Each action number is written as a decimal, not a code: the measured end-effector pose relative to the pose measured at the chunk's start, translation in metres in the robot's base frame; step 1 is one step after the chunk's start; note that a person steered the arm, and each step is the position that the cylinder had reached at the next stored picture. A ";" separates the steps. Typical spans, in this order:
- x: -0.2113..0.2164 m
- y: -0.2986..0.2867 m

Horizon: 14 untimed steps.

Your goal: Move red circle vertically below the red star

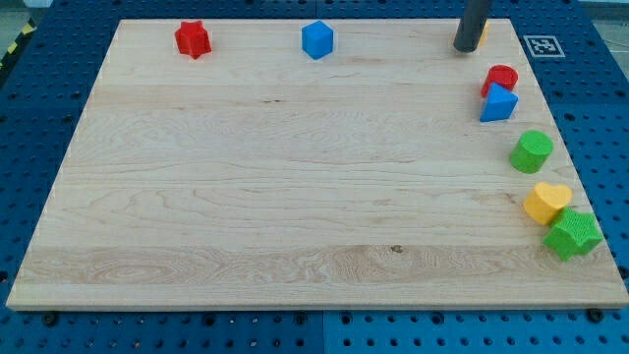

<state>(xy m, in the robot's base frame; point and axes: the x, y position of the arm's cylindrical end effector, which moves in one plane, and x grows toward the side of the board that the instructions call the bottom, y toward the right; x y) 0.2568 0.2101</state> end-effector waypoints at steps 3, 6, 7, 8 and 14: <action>-0.020 -0.001; -0.024 0.010; -0.024 0.022; -0.024 0.022; 0.015 0.025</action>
<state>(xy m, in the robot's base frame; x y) 0.2715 0.2349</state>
